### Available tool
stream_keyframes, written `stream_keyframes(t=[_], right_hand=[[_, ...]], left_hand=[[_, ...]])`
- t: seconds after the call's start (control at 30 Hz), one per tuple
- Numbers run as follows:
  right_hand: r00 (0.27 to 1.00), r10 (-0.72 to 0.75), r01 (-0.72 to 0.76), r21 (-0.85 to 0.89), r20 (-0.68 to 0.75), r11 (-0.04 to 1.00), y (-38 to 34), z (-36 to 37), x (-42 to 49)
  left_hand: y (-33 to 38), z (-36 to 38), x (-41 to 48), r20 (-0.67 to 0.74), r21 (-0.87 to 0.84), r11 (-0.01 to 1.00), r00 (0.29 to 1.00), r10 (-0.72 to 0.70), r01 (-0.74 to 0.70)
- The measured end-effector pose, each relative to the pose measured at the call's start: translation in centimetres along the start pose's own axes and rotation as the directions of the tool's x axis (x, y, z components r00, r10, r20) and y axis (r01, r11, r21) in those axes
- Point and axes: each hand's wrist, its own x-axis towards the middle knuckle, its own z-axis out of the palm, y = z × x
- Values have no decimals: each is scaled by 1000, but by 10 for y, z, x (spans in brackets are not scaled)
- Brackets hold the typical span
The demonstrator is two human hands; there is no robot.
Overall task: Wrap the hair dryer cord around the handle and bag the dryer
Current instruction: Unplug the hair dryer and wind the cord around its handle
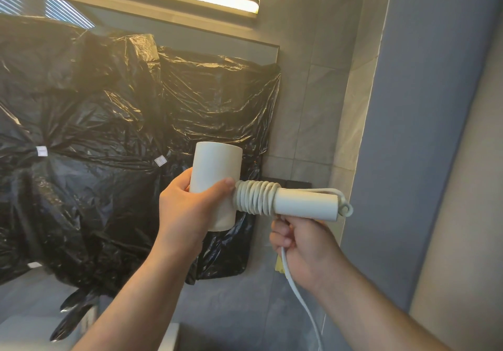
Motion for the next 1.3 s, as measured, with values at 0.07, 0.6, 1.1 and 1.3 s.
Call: stream_keyframes(t=[0.07, 0.6, 1.1, 1.3], right_hand=[[995, -67, 57, -130, -72, 990, 7, 5, -4], [975, -106, 199, -980, 197, 11, -30, 18, -9], [979, 40, 191, -968, 200, 165, -52, 16, -2], [890, 50, 455, -873, 454, -174, -70, 16, 7]], left_hand=[[-1, 2, -1, -48, 21, 999, 998, 30, -29], [0, -3, 2, -83, 458, 849, 938, 336, -264], [1, -3, 10, 4, 530, 800, 944, 329, -281], [4, -12, 18, 196, 459, 839, 955, 224, -291]])
